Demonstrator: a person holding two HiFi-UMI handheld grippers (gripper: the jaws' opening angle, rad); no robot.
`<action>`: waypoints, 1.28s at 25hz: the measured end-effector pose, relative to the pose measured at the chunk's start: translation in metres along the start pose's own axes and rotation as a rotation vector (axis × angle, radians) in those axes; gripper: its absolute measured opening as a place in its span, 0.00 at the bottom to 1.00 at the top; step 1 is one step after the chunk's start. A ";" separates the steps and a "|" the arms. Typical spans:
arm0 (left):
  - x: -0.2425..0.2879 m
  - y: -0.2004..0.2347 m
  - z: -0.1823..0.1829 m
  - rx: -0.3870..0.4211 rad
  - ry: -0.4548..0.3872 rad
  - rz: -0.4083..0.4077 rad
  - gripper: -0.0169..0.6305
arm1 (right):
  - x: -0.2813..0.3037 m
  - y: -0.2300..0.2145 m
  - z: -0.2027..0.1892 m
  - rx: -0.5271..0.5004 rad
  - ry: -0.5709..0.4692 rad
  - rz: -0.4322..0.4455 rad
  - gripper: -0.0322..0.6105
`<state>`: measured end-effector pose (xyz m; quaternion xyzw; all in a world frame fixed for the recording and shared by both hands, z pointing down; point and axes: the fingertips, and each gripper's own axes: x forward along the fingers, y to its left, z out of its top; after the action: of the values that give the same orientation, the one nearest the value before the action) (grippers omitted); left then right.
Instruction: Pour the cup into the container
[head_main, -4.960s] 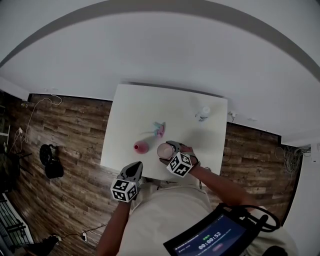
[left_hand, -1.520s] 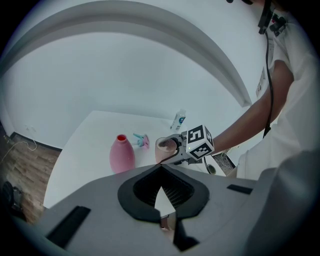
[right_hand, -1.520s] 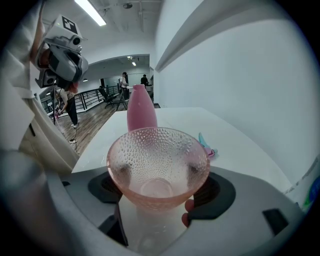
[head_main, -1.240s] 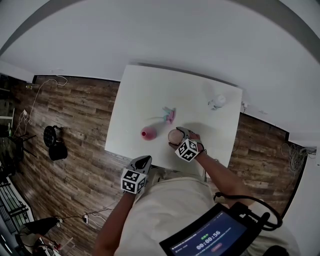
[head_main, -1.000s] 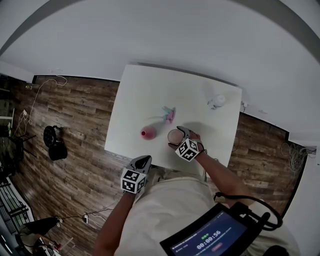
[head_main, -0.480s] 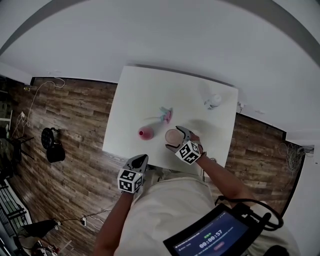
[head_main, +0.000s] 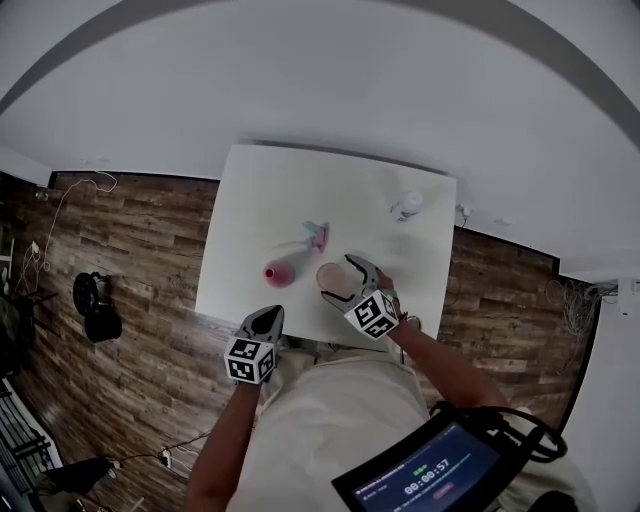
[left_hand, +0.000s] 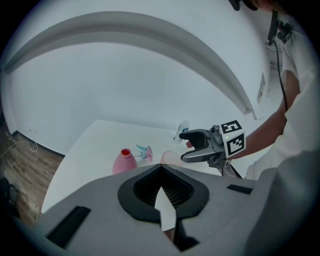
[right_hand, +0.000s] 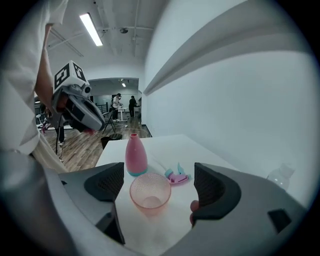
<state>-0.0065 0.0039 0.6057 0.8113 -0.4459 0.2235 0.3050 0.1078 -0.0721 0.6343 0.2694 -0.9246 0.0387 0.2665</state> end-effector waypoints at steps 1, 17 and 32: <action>0.000 0.001 0.004 0.001 -0.009 0.000 0.04 | -0.003 -0.001 0.007 0.002 -0.011 -0.012 0.74; -0.031 0.008 0.076 -0.027 -0.206 0.026 0.04 | -0.056 -0.014 0.107 0.002 -0.190 -0.153 0.52; -0.053 0.034 0.108 0.050 -0.266 -0.043 0.04 | -0.101 -0.022 0.128 0.008 -0.155 -0.524 0.46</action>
<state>-0.0530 -0.0539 0.5053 0.8504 -0.4593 0.1183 0.2278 0.1311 -0.0699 0.4711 0.5028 -0.8407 -0.0487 0.1950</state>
